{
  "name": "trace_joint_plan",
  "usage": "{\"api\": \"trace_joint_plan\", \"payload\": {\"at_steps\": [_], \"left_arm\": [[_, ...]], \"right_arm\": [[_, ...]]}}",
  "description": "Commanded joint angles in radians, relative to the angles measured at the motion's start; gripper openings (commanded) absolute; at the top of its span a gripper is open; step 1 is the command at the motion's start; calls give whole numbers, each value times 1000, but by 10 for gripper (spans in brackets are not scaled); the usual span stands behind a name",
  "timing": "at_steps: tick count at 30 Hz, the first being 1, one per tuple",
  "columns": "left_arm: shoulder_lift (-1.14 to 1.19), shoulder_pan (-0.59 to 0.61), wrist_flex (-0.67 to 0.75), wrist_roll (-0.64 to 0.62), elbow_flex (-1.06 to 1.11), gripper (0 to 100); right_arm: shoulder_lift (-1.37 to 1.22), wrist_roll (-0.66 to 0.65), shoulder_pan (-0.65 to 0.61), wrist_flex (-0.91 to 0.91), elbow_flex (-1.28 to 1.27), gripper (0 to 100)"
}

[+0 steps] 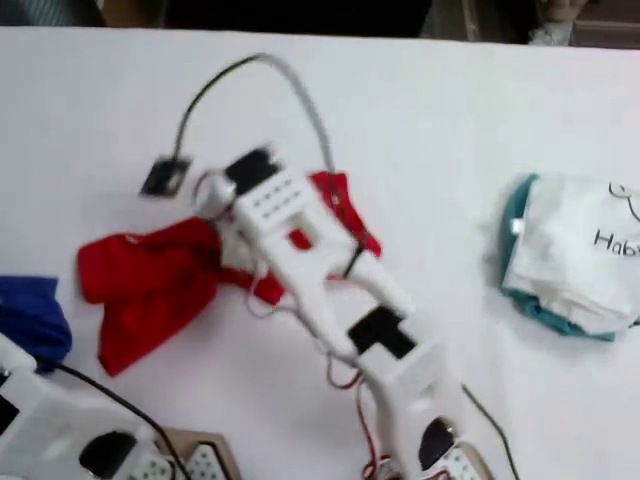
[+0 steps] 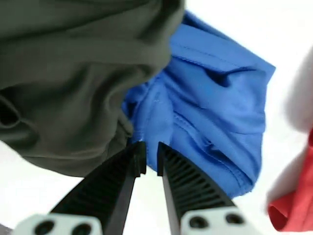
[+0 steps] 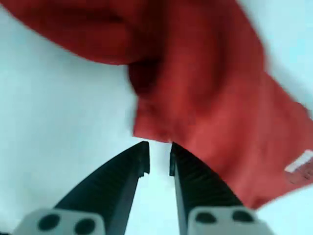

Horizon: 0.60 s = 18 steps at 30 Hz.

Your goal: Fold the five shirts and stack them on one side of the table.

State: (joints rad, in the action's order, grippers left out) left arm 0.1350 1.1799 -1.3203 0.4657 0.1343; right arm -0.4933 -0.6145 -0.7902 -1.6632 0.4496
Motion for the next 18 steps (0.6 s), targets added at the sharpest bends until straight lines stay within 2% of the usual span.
{"api": "trace_joint_plan", "payload": {"at_steps": [1,7,14,16,18], "left_arm": [[-6,31,20,8,-33,76],[-6,32,23,9,-33,76],[-6,26,23,9,-33,76],[-6,26,23,9,-33,76],[-6,26,23,9,-33,76]], "right_arm": [[93,32,-45,62,-64,91],[85,28,-41,217,-181,119],[-35,26,44,395,-209,115],[-51,26,77,427,-207,87],[-54,26,119,437,-183,17]]}}
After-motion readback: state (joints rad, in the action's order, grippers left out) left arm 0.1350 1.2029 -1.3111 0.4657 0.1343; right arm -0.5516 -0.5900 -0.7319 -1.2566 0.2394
